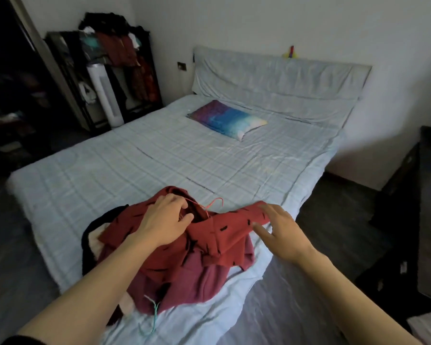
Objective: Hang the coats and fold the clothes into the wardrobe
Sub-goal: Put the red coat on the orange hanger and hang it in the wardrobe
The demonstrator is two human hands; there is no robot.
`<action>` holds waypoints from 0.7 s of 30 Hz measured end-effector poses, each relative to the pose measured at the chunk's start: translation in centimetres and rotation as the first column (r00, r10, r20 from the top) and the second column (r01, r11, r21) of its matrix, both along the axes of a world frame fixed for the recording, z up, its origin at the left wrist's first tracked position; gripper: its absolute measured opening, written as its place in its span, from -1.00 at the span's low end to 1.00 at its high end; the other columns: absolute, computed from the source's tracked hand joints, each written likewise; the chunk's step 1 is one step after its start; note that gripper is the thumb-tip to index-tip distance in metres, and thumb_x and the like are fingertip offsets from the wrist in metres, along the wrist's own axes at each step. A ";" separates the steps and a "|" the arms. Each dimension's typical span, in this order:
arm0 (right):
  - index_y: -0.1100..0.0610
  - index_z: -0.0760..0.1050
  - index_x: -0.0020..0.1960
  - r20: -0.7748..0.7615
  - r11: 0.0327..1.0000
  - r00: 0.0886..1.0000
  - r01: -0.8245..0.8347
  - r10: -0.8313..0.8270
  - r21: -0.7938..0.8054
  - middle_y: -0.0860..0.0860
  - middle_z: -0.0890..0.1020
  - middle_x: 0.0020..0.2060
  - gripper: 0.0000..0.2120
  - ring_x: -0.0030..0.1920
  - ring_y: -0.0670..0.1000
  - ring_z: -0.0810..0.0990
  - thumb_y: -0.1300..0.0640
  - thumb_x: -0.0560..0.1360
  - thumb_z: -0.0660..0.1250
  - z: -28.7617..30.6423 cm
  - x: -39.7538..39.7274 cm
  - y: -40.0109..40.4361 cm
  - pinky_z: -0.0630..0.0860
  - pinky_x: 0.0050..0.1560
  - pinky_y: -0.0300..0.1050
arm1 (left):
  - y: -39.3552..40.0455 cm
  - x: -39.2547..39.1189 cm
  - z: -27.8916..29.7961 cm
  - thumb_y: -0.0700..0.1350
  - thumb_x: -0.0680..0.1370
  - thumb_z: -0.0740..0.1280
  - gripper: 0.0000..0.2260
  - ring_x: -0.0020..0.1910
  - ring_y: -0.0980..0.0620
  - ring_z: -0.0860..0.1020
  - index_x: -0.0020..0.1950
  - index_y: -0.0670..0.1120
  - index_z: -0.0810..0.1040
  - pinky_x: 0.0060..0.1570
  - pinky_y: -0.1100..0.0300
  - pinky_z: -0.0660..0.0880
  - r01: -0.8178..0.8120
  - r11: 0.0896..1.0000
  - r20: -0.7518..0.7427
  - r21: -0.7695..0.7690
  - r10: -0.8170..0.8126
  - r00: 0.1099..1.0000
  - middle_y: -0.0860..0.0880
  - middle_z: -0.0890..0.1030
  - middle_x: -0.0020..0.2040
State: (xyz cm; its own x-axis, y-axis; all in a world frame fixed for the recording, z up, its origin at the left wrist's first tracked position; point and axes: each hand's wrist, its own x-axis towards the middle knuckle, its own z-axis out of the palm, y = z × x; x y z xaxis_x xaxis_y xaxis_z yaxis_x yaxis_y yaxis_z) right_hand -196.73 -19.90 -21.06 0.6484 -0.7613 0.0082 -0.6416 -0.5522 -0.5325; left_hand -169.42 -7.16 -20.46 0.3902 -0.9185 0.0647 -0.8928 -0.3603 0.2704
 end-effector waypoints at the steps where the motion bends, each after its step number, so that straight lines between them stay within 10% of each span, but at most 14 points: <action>1: -0.03 0.33 0.46 0.001 1.000 1.000 -0.017 0.017 0.001 -0.03 0.47 0.37 -0.29 0.38 0.03 0.41 -0.40 0.45 0.02 -0.2 0.4 -0.4 0.43 0.33 0.10 | 0.3 0.3 0.1 0.16 0.57 0.29 -0.72 0.28 -0.03 0.42 0.20 0.06 0.51 0.24 -0.03 0.41 -0.023 1.000 0.001 0.003 0.023 1.000 0.08 0.49 0.24; 21: 0.05 0.35 0.48 -0.170 0.991 0.977 -0.136 0.132 -0.012 0.03 0.43 0.41 -0.49 0.38 0.11 0.41 -0.08 0.58 0.30 -3.1 13.4 -10.5 0.34 0.39 -0.02 | -10.5 11.2 -5.4 0.12 0.57 0.29 -0.70 0.27 -0.07 0.43 0.23 0.02 0.52 0.23 -0.08 0.42 -0.104 0.994 -0.143 -0.022 0.100 0.985 0.02 0.52 0.25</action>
